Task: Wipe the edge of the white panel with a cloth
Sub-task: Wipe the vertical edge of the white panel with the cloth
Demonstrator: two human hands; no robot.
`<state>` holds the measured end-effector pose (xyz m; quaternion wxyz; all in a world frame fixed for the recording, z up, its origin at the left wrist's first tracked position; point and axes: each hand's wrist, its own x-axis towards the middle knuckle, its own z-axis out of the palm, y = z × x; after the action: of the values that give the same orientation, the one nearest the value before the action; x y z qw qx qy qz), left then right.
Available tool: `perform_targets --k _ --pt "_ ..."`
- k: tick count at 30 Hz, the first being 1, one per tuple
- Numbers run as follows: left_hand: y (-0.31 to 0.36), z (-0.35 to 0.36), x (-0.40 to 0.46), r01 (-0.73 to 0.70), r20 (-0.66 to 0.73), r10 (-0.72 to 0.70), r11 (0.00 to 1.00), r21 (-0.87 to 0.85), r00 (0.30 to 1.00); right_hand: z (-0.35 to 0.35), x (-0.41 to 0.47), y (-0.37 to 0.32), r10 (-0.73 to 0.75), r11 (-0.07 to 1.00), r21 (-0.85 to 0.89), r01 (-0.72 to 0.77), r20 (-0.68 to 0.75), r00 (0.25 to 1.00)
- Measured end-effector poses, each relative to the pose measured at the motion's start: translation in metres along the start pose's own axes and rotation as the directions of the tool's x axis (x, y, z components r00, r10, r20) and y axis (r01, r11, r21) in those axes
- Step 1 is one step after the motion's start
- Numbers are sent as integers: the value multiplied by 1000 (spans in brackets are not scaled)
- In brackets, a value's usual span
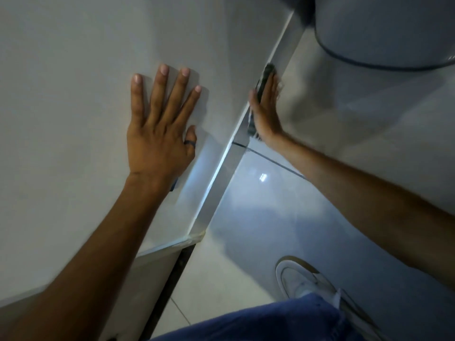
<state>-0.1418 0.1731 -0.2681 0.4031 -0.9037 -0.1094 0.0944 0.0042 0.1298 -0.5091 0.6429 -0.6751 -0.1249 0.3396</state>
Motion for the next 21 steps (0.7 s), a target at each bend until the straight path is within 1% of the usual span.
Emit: perform_targets --k 3,6,9,11,12,14,16,17,18,19,21 --pt "0 2 0 -11 -6 11 1000 30 1000 -25 49 -6 -27 999 30 31 -124 992" --pt "1 5 1 -20 -13 20 999 36 1000 -37 71 -8 -66 996 41 73 -150 987" --pt "2 8 2 1 -64 0 1000 19 998 -20 50 -4 -90 995 -47 84 -152 984" --pt "4 9 4 20 -88 -21 1000 -12 996 5 11 8 -118 986 -127 107 -86 989" --pt "5 10 4 27 -95 -29 999 -24 995 21 -15 17 -133 980 -155 127 -24 991" --pt "9 11 6 42 -104 -45 999 -31 994 47 -75 40 -144 967 -189 171 149 978" --pt "13 13 8 54 -105 -57 998 -31 993 61 -123 65 -162 941 -223 253 359 919" --pt "16 14 10 59 -101 -62 998 -36 993 64 -139 76 -173 930 -224 292 433 885" --pt "18 15 12 64 -95 -67 997 -40 993 65 -145 83 -199 920 -215 327 462 864" --pt "21 16 15 65 -93 -68 997 -39 993 65 -142 86 -234 913 -204 353 446 864" --pt "27 19 21 56 -93 -59 998 -28 994 63 -118 77 -280 915 -197 352 318 906"
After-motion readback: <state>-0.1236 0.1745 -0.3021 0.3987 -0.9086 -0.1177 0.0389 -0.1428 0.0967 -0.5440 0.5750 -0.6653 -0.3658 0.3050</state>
